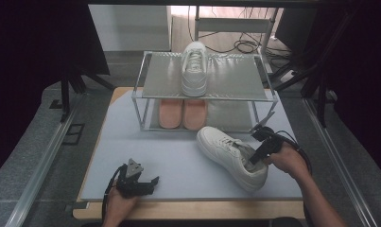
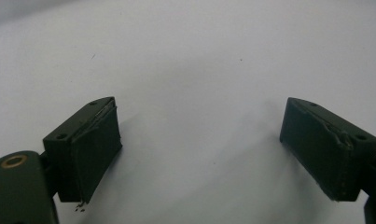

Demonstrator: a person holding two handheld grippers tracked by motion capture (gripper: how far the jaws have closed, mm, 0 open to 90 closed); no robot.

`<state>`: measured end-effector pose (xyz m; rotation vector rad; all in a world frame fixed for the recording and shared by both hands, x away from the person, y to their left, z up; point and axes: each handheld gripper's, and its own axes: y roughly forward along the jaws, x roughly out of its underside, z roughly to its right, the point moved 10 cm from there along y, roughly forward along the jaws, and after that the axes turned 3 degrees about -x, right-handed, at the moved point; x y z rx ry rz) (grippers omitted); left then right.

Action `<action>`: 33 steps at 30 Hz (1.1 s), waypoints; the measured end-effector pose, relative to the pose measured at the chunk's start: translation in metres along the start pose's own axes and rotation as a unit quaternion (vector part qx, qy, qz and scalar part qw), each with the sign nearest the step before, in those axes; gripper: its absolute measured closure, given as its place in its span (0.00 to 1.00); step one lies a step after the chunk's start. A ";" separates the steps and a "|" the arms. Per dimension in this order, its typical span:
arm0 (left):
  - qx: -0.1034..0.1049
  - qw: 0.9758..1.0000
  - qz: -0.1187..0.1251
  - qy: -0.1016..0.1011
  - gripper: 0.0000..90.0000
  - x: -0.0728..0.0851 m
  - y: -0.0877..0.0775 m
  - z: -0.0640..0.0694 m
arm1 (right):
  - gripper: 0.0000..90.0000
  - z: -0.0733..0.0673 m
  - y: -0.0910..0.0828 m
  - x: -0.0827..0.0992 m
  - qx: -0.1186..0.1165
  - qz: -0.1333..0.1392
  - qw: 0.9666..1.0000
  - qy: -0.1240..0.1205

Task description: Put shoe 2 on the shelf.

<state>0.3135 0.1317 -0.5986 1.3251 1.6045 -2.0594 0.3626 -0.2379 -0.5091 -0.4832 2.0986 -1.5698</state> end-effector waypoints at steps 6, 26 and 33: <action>0.000 1.000 -0.001 0.001 0.13 0.000 0.000 0.000 | 0.89 -0.003 -0.021 0.003 -0.006 0.013 1.000 0.003; 0.002 1.000 -0.002 0.002 0.13 0.000 0.000 0.000 | 0.89 -0.021 -0.113 0.002 -0.024 0.055 0.998 0.010; 0.002 1.000 -0.002 0.002 0.13 0.000 0.000 0.000 | 0.89 -0.020 -0.139 -0.014 -0.014 0.069 0.997 0.033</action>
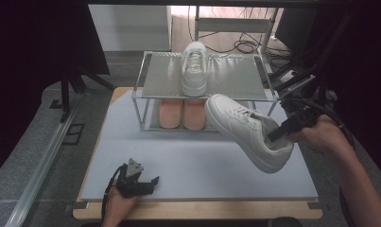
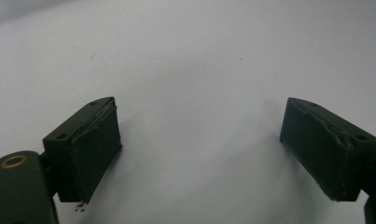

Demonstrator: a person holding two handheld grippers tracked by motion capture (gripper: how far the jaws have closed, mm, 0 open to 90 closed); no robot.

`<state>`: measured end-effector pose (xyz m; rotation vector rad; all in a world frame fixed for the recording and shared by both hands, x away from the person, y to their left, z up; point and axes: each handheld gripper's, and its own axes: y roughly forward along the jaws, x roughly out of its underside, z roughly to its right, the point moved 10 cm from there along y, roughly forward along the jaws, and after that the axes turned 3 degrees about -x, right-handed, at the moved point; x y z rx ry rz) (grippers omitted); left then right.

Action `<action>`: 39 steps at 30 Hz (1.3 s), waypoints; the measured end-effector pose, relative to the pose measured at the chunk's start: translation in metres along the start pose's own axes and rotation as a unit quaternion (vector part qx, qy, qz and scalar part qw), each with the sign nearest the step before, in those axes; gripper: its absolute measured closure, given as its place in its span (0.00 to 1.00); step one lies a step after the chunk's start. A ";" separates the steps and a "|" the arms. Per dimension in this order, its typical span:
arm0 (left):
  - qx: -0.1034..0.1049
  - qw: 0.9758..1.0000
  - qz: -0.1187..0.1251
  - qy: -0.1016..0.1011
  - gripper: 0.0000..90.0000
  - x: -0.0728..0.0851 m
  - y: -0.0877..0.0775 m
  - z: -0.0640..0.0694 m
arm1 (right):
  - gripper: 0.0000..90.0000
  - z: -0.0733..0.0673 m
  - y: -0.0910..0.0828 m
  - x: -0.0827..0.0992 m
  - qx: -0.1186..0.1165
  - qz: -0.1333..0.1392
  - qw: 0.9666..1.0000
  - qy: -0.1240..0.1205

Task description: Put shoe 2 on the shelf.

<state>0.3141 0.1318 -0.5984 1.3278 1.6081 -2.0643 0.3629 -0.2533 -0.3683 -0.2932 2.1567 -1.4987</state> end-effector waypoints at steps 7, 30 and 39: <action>0.000 1.000 0.001 0.000 0.13 0.000 0.000 0.000 | 0.89 0.010 -0.009 -0.025 0.011 0.015 0.999 0.043; 0.002 1.000 0.001 0.000 0.13 0.000 0.000 0.000 | 0.89 0.036 0.000 -0.112 0.047 0.053 0.980 0.187; 0.004 1.000 0.003 -0.001 0.13 0.000 0.000 0.000 | 0.89 0.039 0.001 -0.141 0.053 0.066 0.972 0.218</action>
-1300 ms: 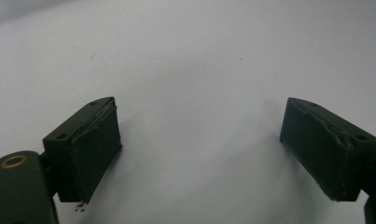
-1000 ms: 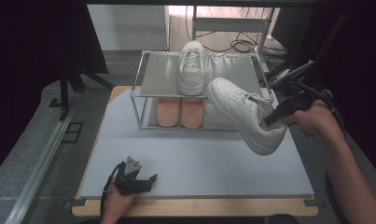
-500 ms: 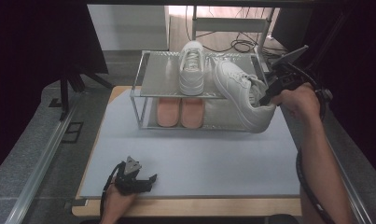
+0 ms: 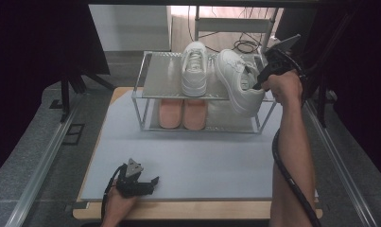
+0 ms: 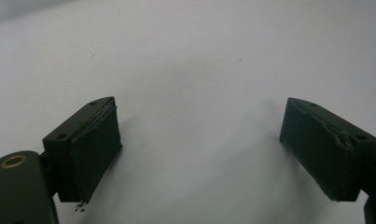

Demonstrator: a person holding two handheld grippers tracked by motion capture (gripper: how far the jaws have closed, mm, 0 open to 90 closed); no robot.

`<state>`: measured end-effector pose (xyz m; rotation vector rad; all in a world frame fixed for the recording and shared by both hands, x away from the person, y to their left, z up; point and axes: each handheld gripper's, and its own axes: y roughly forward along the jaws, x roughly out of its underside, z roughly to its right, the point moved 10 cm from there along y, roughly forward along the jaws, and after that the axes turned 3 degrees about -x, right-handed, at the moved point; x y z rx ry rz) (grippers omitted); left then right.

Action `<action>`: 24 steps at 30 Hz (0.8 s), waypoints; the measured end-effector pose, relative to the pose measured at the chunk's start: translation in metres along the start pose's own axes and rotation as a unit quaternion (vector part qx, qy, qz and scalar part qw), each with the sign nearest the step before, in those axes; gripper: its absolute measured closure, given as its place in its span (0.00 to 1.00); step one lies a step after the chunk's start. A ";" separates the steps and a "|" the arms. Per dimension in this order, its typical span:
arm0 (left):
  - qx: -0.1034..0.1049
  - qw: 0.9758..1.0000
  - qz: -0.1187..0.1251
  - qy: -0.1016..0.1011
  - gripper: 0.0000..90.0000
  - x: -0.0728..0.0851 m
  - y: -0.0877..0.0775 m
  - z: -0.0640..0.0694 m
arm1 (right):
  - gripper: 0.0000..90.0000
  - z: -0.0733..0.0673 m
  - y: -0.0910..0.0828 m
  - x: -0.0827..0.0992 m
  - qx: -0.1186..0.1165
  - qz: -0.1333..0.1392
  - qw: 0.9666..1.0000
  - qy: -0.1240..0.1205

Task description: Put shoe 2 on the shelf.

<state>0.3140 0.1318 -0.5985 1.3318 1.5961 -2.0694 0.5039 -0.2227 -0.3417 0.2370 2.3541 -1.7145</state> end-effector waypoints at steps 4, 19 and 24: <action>0.000 1.000 0.001 0.000 0.13 0.000 0.000 0.000 | 0.89 -0.005 0.004 -0.013 0.004 0.001 1.000 0.010; 0.002 1.000 0.002 0.001 0.13 0.000 0.000 0.000 | 0.88 -0.022 0.036 -0.058 0.013 0.021 0.997 0.067; 0.001 1.000 0.002 0.000 0.13 0.000 0.000 0.000 | 0.87 -0.024 0.040 -0.065 0.014 0.028 0.996 0.082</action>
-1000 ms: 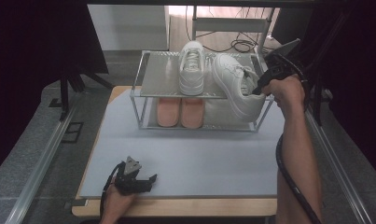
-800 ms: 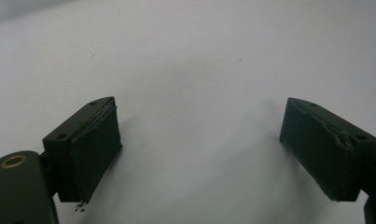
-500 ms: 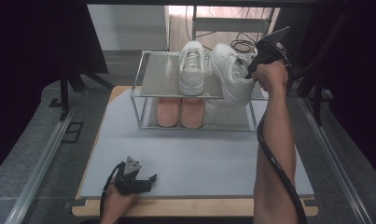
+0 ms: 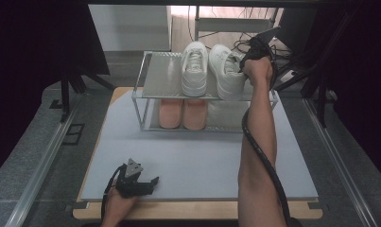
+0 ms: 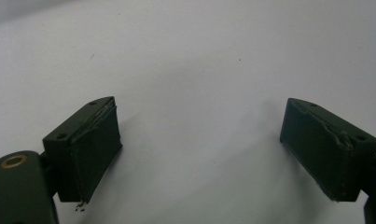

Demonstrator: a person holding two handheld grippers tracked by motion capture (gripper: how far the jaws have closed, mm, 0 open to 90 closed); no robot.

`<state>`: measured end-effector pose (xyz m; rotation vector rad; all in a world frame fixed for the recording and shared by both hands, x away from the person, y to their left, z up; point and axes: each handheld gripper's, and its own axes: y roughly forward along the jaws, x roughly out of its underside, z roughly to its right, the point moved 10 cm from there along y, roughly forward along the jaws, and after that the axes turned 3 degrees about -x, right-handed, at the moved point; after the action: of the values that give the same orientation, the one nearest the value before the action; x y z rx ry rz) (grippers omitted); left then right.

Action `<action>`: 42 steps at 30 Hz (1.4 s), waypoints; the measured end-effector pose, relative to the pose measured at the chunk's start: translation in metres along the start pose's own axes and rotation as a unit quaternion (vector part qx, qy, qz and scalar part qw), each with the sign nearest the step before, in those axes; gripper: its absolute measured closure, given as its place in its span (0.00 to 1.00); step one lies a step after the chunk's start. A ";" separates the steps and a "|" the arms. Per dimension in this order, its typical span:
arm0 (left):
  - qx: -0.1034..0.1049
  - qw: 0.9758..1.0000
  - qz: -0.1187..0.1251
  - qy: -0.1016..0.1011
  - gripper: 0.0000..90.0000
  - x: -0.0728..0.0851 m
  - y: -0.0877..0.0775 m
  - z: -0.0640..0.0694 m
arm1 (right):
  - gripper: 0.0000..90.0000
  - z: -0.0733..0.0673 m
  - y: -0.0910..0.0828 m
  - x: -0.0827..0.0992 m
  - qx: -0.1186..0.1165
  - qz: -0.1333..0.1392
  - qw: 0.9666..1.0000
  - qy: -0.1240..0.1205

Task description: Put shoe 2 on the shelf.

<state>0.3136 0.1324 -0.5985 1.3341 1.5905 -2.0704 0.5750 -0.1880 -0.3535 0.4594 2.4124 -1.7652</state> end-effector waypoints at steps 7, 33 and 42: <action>-0.001 1.000 0.001 0.000 0.13 0.000 0.000 0.000 | 0.84 -0.005 0.004 -0.004 0.001 0.007 1.000 0.005; -0.001 1.000 0.000 -0.001 0.13 0.000 0.001 0.001 | 0.55 -0.034 0.012 -0.009 -0.091 0.047 0.994 -0.027; -0.002 1.000 0.000 -0.001 0.13 0.000 0.001 0.001 | 0.39 -0.029 -0.004 -0.003 -0.127 0.063 0.987 -0.075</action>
<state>0.3138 0.1314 -0.5987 1.3312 1.5927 -2.0671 0.5791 -0.1620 -0.3400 0.4215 2.3992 -1.3651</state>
